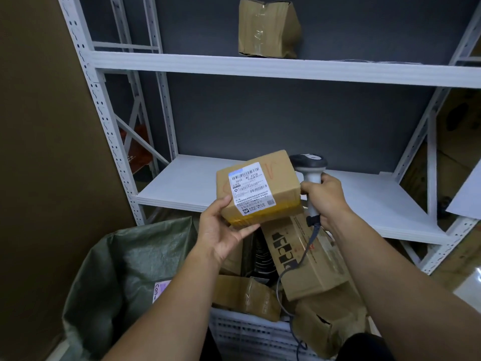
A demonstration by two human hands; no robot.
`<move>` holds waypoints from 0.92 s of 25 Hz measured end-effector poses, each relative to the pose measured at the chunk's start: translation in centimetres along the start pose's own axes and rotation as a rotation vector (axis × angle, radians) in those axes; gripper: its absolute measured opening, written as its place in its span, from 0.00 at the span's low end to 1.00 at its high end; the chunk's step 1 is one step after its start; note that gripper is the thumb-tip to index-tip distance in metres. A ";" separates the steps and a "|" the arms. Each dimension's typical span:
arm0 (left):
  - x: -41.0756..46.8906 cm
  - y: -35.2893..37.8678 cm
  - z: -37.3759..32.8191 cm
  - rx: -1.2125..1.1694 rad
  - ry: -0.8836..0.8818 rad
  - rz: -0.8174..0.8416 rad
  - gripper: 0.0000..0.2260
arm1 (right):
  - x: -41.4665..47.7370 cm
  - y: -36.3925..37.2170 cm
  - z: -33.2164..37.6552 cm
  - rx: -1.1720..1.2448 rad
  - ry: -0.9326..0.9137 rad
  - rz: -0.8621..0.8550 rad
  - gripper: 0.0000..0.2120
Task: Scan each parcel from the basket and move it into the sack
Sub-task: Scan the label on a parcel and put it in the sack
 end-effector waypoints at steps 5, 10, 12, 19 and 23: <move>1.5 -1.1 -2.7 0.050 0.139 -0.114 0.15 | -0.4 0.1 1.4 -0.013 -0.023 0.012 0.07; 2.6 -3.8 -5.3 0.083 0.225 -0.189 0.21 | -2.5 3.4 2.4 -0.043 0.080 0.272 0.07; 3.5 -5.2 -6.4 0.083 0.276 -0.238 0.23 | -3.7 5.0 3.2 -0.116 0.097 0.357 0.06; 3.4 -6.3 -6.6 0.084 0.338 -0.312 0.34 | -6.3 7.7 5.2 -0.207 0.050 0.462 0.07; 3.4 -6.8 -6.6 0.127 0.297 -0.336 0.31 | -6.9 8.3 5.6 -0.269 0.037 0.485 0.06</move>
Point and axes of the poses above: each hand's wrist, its own x-axis towards the middle knuckle, its own y-axis out of the palm, z = x × y, the point moved 10 cm from there along x, towards the middle knuckle, and after that the axes turned 9 degrees about y, right-handed, at the moved point
